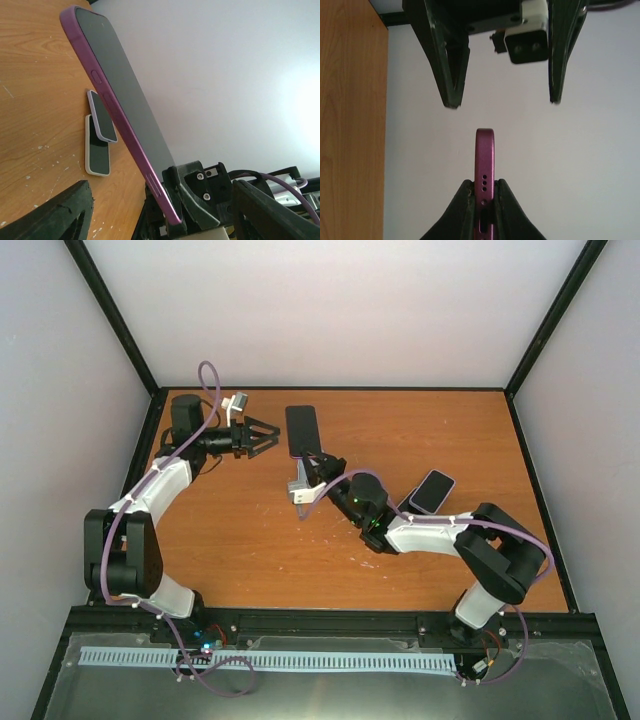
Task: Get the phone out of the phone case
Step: Place the phone at the center of the board.
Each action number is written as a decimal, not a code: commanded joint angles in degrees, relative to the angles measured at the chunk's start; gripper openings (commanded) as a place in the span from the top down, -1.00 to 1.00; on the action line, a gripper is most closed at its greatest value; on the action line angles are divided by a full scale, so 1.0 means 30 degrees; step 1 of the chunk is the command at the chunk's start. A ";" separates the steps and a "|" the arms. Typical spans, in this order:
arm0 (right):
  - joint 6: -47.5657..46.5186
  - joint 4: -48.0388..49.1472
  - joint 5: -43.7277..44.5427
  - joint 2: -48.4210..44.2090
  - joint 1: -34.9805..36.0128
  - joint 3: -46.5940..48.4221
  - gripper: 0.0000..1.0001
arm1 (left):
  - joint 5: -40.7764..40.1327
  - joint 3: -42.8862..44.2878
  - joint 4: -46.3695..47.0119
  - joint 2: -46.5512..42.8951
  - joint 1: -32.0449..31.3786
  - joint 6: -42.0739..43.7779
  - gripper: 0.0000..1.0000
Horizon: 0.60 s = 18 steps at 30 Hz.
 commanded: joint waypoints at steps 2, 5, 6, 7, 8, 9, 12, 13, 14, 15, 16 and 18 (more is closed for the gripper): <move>-0.1556 0.3219 -0.0331 0.0386 0.0643 0.0982 0.94 | 0.0786 0.0142 0.0852 0.0086 -0.0290 -0.0795 -0.44; -0.1909 0.3585 -0.0427 0.0650 0.0908 0.0996 0.95 | 0.0843 0.0081 0.1059 0.0179 -0.0460 -0.0948 -0.30; -0.2018 0.3692 -0.0467 0.0726 0.0995 0.1017 0.94 | 0.0845 0.0127 0.1063 0.0249 -0.0520 -0.0950 -0.27; -0.2159 0.3855 -0.0486 0.0830 0.1057 0.1046 0.94 | 0.0847 0.0160 0.1064 0.0306 -0.0564 -0.0962 -0.23; -0.2298 0.4099 -0.0540 0.0944 0.1135 0.1031 0.94 | 0.0845 0.0182 0.1064 0.0368 -0.0621 -0.0978 -0.19; -0.2454 0.4433 -0.0651 0.1037 0.1203 0.0996 0.94 | 0.0823 0.0196 0.1060 0.0416 -0.0632 -0.1005 -0.14; -0.3098 0.5487 -0.1030 0.1300 0.1356 0.0829 0.94 | 0.0729 0.0141 0.1038 0.0499 -0.0662 -0.1134 0.06; -0.3279 0.5676 -0.1073 0.1367 0.1388 0.0799 0.94 | 0.0706 0.0125 0.1010 0.0524 -0.0663 -0.1190 0.16; -0.3419 0.5920 -0.1112 0.1438 0.1403 0.0755 0.94 | 0.0655 0.0097 0.1006 0.0545 -0.0663 -0.1254 0.24; -0.3583 0.6141 -0.1135 0.1520 0.1430 0.0713 0.95 | 0.0579 0.0043 0.1006 0.0574 -0.0641 -0.1311 0.34; -0.3655 0.6285 -0.1211 0.1548 0.1419 0.0656 0.94 | 0.0555 0.0003 0.1082 0.0577 -0.0634 -0.1391 0.42; -0.3726 0.6457 -0.1441 0.1538 0.1485 0.0410 0.92 | 0.0580 -0.0091 0.1295 0.0577 -0.0633 -0.1545 0.57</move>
